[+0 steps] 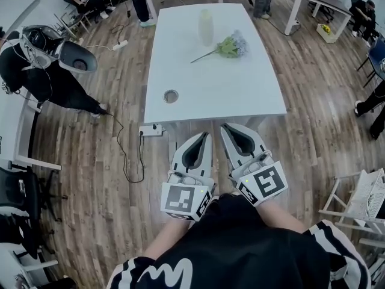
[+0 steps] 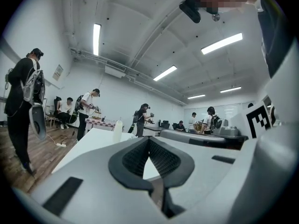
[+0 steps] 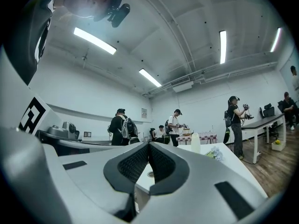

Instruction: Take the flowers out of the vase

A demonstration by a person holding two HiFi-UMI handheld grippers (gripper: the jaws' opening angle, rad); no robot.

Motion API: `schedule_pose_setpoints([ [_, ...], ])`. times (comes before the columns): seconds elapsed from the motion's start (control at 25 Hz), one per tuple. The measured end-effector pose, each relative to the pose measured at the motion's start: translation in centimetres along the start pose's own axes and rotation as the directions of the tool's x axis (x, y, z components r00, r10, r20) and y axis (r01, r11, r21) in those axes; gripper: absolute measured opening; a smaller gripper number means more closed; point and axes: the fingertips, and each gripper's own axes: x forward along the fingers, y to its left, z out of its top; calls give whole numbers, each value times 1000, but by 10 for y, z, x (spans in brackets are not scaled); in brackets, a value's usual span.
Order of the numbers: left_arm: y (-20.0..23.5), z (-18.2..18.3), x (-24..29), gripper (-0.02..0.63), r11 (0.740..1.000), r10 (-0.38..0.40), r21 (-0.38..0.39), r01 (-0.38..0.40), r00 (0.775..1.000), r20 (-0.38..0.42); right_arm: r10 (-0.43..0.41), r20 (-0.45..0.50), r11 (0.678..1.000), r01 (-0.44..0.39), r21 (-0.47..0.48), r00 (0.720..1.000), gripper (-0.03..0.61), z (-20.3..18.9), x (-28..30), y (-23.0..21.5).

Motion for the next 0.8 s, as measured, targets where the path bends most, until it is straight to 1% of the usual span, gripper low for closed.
schedule_pose_setpoints([
  [0.16,-4,-5,-5,5,1000,11,0,-11,1000,-8,2,2,1000,-2,-16,1000,17,0,-9,3],
  [0.28,-18,-7,-9,5,1000,12,11,-11,1000,-5,5,18,1000,-5,-23,1000,17,5,-24,3],
  [0.52,-55,-14,-21,5,1000,26,15,-25,1000,-13,12,29,1000,-11,-25,1000,17,11,-64,-1],
  [0.8,-115,-24,-42,5,999,42,10,-42,999,-7,35,23,999,-34,-34,999,17,16,-125,0],
])
